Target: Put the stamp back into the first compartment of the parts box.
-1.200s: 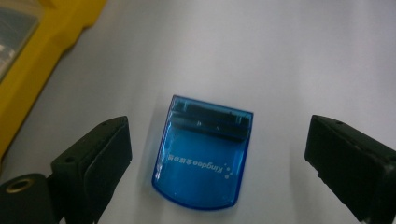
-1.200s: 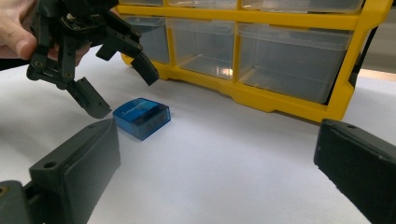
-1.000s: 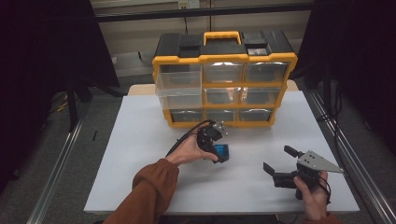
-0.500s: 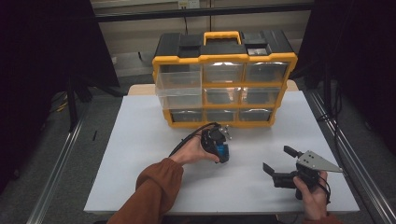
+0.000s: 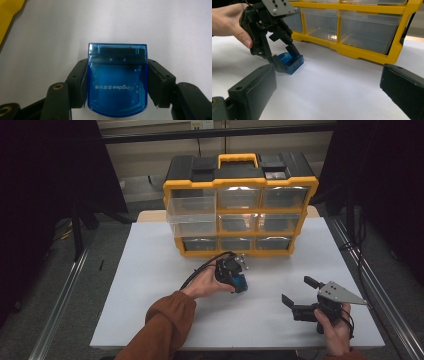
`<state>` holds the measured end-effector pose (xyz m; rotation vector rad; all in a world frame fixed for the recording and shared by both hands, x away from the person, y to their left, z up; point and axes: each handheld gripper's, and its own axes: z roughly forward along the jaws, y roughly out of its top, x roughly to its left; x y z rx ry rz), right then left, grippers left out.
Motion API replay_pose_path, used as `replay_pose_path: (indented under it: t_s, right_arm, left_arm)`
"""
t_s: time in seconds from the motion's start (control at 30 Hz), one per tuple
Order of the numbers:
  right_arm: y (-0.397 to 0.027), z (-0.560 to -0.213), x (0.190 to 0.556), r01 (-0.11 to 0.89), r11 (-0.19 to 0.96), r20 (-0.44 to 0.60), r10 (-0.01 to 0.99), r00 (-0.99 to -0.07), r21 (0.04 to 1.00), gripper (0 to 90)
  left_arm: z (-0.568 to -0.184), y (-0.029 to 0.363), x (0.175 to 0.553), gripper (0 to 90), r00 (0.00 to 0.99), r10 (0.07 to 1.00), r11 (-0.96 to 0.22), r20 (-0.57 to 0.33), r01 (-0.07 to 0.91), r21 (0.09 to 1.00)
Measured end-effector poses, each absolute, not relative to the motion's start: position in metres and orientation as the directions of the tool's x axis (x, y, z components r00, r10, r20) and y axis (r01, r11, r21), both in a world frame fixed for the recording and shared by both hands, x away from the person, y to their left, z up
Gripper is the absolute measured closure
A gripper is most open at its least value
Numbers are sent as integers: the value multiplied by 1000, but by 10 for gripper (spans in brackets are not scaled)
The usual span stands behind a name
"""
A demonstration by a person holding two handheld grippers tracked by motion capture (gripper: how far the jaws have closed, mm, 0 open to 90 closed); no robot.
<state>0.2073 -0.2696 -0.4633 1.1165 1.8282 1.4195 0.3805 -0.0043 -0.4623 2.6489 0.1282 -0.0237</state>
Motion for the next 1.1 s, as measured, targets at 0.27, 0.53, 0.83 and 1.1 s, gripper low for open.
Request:
replay_pose_path:
  t_s: [0.27, 0.53, 0.83, 1.1]
  right_arm:
    - [-271, -463, 207, 274, 81, 66, 870, -488, 958, 5]
    - [-270, -463, 207, 269, 90, 56, 870, -489, 959, 5]
    - [-271, -463, 207, 272, 81, 64, 872, -485, 959, 5]
    - [-271, -464, 207, 271, 78, 63, 878, -474, 959, 6]
  left_arm:
    - [-465, 3, 381, 414, 985, 146, -831, -88, 170, 529]
    - [-460, 14, 378, 414, 978, 173, -774, -116, 208, 598]
    - [-444, 27, 368, 414, 979, 172, -729, -106, 199, 655]
    - [-432, 39, 354, 414, 980, 169, -664, -103, 190, 723]
